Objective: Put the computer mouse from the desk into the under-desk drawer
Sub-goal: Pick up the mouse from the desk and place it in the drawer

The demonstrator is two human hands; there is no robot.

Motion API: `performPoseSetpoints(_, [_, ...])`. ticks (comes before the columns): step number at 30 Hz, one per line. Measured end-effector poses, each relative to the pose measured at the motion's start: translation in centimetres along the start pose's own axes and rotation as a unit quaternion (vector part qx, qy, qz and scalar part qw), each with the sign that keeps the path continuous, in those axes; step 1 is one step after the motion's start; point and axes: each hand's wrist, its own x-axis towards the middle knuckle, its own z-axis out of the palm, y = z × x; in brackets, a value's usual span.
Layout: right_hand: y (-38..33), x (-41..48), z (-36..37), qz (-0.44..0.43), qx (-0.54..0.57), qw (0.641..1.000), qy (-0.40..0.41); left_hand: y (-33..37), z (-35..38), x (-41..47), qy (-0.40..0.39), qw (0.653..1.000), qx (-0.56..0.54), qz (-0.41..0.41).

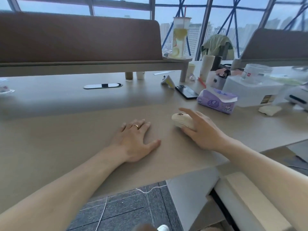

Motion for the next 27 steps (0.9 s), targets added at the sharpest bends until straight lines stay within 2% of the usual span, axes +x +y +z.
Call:
performPoseSetpoints(5, [5.3,-9.4,-6.3,0.049,-0.028,0.998,0.027,9.9,2.5,1.0,-0.017,0.992,-0.036,0.124])
performPoseSetpoints(9, [8.8,-16.5,-10.4,0.095,-0.063,0.992,0.058,16.3,3.4,1.6,-0.029,0.981,-0.027,0.191])
performPoseSetpoints(12, [11.0,-21.0,-12.0,0.131,-0.083,0.987,0.045,20.3,4.5,1.6,-0.032,0.967,-0.024,0.252])
performPoseSetpoints(14, [12.4,-23.1,-12.1,0.148,-0.096,0.984,0.023,22.3,5.3,1.2,0.000,0.949,-0.045,0.311])
performPoseSetpoints(16, [13.6,-24.6,-11.7,0.163,-0.101,0.981,-0.003,23.9,6.5,0.3,0.030,0.914,-0.055,0.400])
performPoseSetpoints(18, [14.7,-25.4,-10.7,0.180,-0.094,0.979,-0.022,25.0,8.1,-0.6,0.022,0.883,-0.049,0.467])
performPoseSetpoints(20, [15.5,-25.9,-9.5,0.194,-0.082,0.977,-0.038,25.5,9.8,-1.2,-0.002,0.881,-0.051,0.470])
performPoseSetpoints(24, [16.5,-25.9,-7.5,0.223,-0.081,0.969,-0.068,24.9,11.7,-0.4,-0.057,0.937,-0.091,0.332])
performPoseSetpoints(27, [17.3,-25.9,-6.0,0.233,-0.050,0.966,-0.099,24.4,12.5,0.3,-0.039,0.947,-0.056,0.313])
